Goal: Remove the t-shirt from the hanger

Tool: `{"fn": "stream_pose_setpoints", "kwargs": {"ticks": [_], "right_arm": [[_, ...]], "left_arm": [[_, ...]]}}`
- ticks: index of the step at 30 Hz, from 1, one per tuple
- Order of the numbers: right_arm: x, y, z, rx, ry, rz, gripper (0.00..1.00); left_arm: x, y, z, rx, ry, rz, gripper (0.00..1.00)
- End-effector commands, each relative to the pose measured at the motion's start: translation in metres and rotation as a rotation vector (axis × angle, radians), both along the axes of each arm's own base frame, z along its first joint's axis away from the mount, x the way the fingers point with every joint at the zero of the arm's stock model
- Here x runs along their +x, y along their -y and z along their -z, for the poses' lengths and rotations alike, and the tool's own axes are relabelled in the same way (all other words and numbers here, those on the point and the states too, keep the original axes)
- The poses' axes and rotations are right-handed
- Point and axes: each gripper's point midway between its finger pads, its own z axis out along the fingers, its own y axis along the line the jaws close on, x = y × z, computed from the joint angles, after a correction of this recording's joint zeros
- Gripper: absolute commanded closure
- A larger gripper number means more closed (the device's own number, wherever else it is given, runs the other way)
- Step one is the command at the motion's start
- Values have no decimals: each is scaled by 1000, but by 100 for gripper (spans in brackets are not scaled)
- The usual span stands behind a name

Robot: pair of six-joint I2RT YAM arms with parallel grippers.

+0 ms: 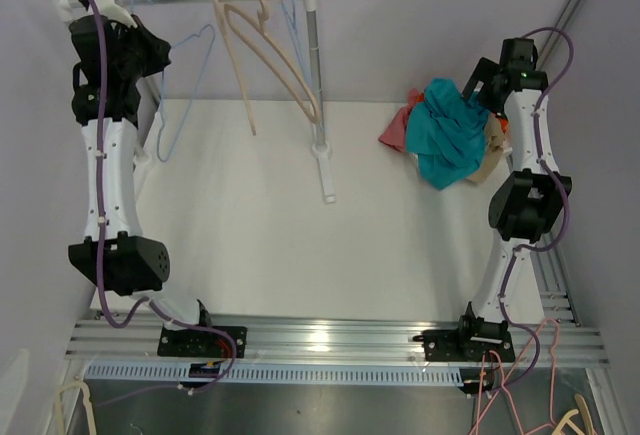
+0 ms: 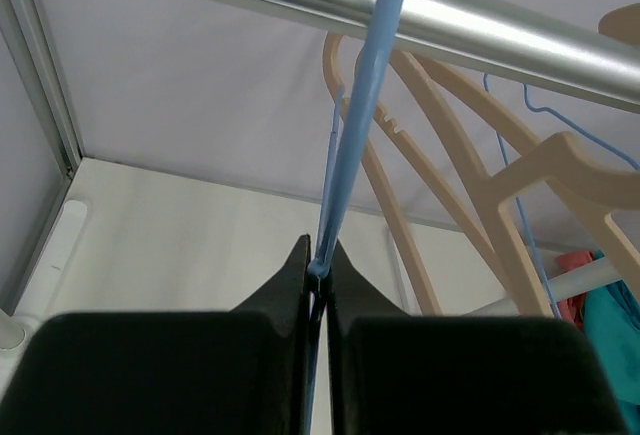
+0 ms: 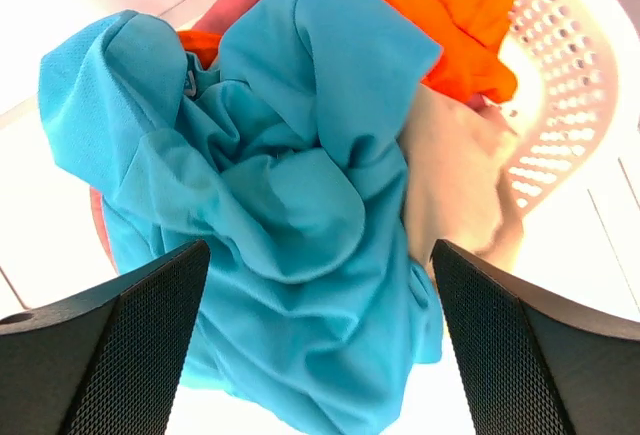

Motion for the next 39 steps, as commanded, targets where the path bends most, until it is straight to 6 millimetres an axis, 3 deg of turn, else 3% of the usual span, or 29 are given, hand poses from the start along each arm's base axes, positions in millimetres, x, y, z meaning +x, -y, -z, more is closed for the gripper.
{"fn": "stream_pose_setpoints", "kwargs": {"ticks": [1,6,7,8,14,15,17,18,23,25,27,29,30,33,34,35,36,37,38,39], "right_arm": [[-18,1,-30,-33,25,-1,3],[-23,-5,-48,-19,79,-22,2],[-25,-6,-56,-18,95,-23,2],[-27,-7,-58,-15,102,-27,2],[-33,-10,-60,-1,127,-43,2],[-33,-12,-60,4,126,-48,2],[-36,-16,-64,10,133,-57,1],[-38,-17,-68,9,142,-59,1],[-46,-22,-83,18,185,-63,1],[-49,-26,-87,21,193,-70,1],[-52,-28,-90,21,193,-74,1],[-54,-32,-93,20,199,-82,1],[-56,-33,-93,18,197,-84,1],[-62,-40,-104,20,236,-101,1],[-66,-48,-116,37,263,-135,1],[-68,-51,-121,40,272,-147,1],[-71,-53,-126,43,280,-158,1],[-76,-59,-138,56,307,-188,0],[-79,-63,-146,64,328,-206,1],[-83,-66,-152,70,346,-223,1]], "left_arm": [[-19,13,-54,21,185,37,99],[-9,13,-69,41,215,30,99],[-2,12,-57,42,165,30,99],[7,12,-69,46,187,34,99],[29,19,-53,61,142,47,99],[40,18,-35,54,97,50,99],[46,18,-26,56,69,54,99],[51,17,-12,53,32,51,99],[54,21,6,43,-20,64,99],[50,24,5,32,-25,70,85],[44,25,3,25,-22,69,81],[29,25,-12,20,5,55,78],[23,25,-12,19,4,51,67],[-11,26,-47,31,90,38,46],[-16,25,-40,38,79,28,40],[-38,25,-64,50,138,17,26],[-47,25,-72,57,158,9,17],[-53,25,-66,59,145,4,8],[-63,22,-67,54,141,-16,1],[-83,25,-80,53,168,-19,0]]}}
